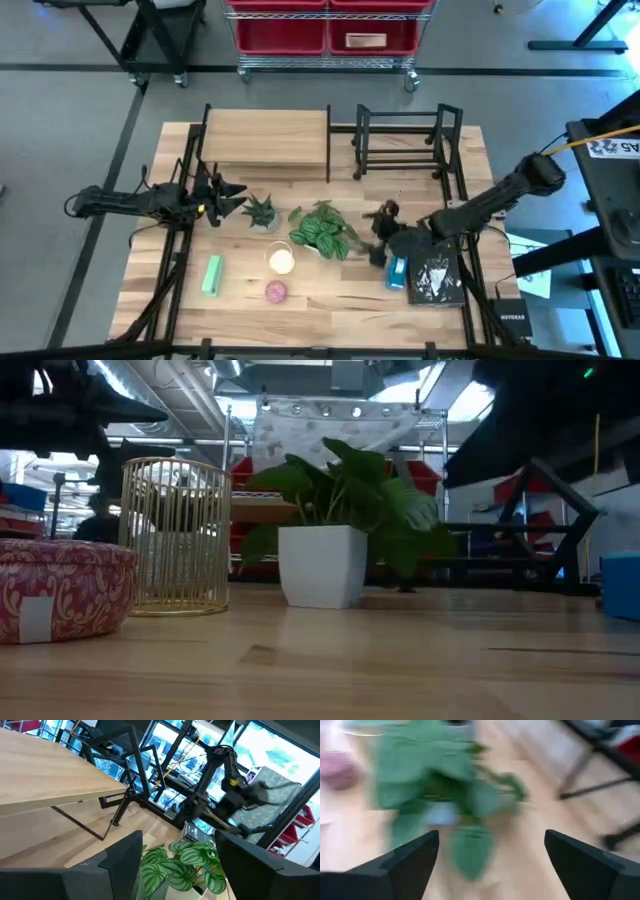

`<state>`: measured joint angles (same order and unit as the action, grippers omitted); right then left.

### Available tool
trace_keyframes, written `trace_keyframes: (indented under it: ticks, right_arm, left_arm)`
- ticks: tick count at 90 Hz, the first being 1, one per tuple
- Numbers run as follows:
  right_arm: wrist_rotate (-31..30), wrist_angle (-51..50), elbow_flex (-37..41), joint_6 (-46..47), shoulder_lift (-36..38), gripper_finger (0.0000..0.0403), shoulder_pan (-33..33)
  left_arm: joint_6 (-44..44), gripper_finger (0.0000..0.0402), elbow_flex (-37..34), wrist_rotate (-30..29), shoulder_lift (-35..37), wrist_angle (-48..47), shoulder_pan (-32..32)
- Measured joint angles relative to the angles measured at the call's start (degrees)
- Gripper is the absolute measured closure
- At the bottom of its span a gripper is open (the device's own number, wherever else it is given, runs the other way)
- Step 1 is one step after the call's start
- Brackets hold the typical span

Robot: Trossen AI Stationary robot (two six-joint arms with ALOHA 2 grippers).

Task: Stock shelves
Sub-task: Put the white plotted plant on the shelf

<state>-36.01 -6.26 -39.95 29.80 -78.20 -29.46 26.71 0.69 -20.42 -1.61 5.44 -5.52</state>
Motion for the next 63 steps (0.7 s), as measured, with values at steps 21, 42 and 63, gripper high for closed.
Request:
trace_keyframes:
  ticks: [21,42,63]
  right_arm:
    - [-0.5,8.3,-7.2,3.3,-14.1,0.0075,-6.3]
    - [3.8,27.2,-8.2,3.6,-28.5,0.0075,-5.8]
    - [-11.0,27.4,-8.2,9.6,-35.1,0.0075,-5.4]
  left_arm:
    - [-0.5,0.0166,0.0,0.0,0.0,0.0,0.0]
    - [-0.1,0.0166,0.0,0.2,0.0,0.0,0.0]
    - [-0.1,0.0166,0.0,0.3,0.0,0.0,0.0]
